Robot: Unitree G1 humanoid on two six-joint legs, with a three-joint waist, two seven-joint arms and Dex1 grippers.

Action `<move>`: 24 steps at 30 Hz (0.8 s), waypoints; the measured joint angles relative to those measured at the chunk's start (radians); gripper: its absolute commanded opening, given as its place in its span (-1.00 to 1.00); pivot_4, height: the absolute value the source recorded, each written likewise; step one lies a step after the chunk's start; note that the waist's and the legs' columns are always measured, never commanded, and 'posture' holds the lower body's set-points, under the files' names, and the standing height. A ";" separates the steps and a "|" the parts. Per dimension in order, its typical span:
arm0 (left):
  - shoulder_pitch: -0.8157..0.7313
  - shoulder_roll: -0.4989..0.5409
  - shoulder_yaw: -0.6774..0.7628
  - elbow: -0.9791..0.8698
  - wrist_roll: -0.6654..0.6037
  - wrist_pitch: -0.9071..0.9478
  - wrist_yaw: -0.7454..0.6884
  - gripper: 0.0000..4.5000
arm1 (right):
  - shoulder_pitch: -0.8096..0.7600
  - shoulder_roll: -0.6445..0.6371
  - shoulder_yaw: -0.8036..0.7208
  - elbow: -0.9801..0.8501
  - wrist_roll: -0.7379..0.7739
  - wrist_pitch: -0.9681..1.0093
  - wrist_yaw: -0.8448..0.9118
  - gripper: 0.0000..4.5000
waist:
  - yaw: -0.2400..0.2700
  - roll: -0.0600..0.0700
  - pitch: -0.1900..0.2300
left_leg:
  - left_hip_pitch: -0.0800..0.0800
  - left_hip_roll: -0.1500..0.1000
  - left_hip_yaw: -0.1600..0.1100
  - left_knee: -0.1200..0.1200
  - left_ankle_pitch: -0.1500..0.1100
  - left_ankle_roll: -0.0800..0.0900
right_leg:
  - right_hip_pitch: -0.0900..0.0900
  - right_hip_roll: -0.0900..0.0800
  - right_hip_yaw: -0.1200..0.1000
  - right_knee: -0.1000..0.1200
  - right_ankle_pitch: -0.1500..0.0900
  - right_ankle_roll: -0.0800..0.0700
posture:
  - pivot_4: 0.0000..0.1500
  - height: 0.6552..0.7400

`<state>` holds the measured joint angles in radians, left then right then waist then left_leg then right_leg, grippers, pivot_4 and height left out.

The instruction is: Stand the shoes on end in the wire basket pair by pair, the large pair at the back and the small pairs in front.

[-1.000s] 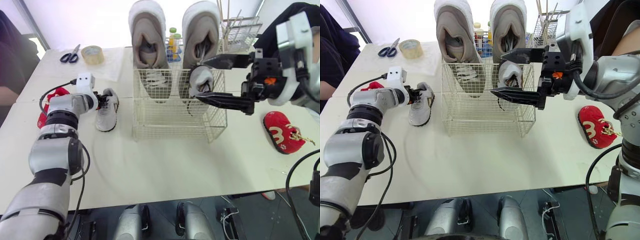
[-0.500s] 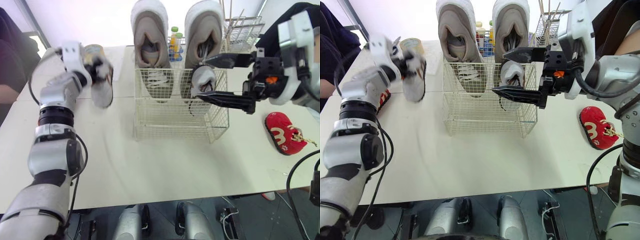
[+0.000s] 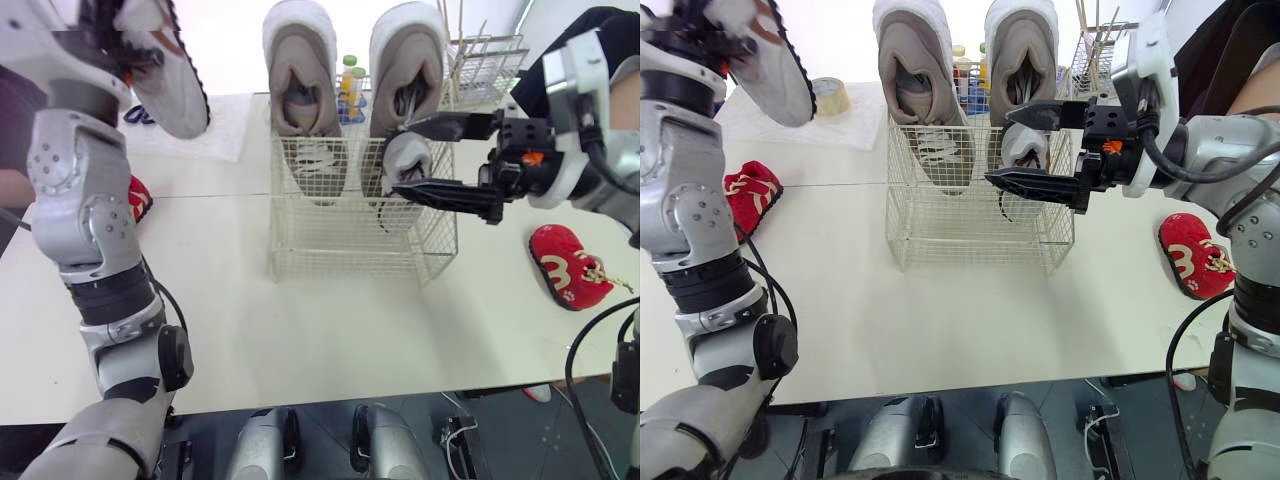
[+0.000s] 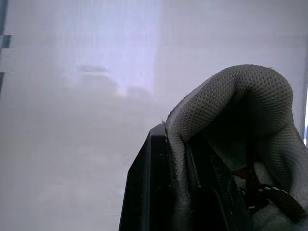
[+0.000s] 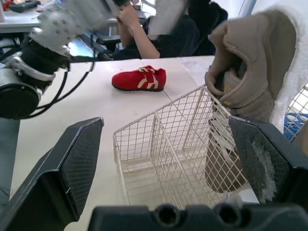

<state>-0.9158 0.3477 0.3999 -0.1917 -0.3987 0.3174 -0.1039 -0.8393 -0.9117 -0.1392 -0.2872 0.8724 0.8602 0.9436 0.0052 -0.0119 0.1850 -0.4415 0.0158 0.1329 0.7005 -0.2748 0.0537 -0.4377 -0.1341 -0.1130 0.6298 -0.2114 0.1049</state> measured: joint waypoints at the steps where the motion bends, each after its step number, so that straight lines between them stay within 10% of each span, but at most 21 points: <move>1: -0.001 -0.009 -0.010 -0.012 0.001 -0.017 -0.002 -0.98 | -0.005 0.000 0.002 0.006 -0.003 0.000 0.007 1.00 | 0.004 0.000 0.000 | 0.000 0.000 0.000 0.000 0.000 0.000 | 0.000 0.000 0.000 0.000 0.000 0.000 | 1.00 1.00; 24: 0.165 -0.286 -0.400 0.334 0.351 -0.833 -0.128 -0.98 | -0.008 0.001 0.003 -0.038 -0.015 0.021 -0.020 1.00 | 0.009 0.000 0.000 | 0.001 0.000 -0.001 0.001 -0.002 0.004 | 0.003 -0.001 -0.001 -0.004 0.001 -0.001 | 1.00 1.00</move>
<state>-0.7511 0.0622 0.0003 0.1421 -0.0477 -0.5155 -0.2317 -0.8476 -0.9110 -0.1363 -0.3254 0.8579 0.8810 0.9233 0.0146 -0.0115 0.1846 -0.4408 0.0157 0.1321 0.7015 -0.2771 0.0578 -0.4351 -0.1352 -0.1139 0.6262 -0.2103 0.1036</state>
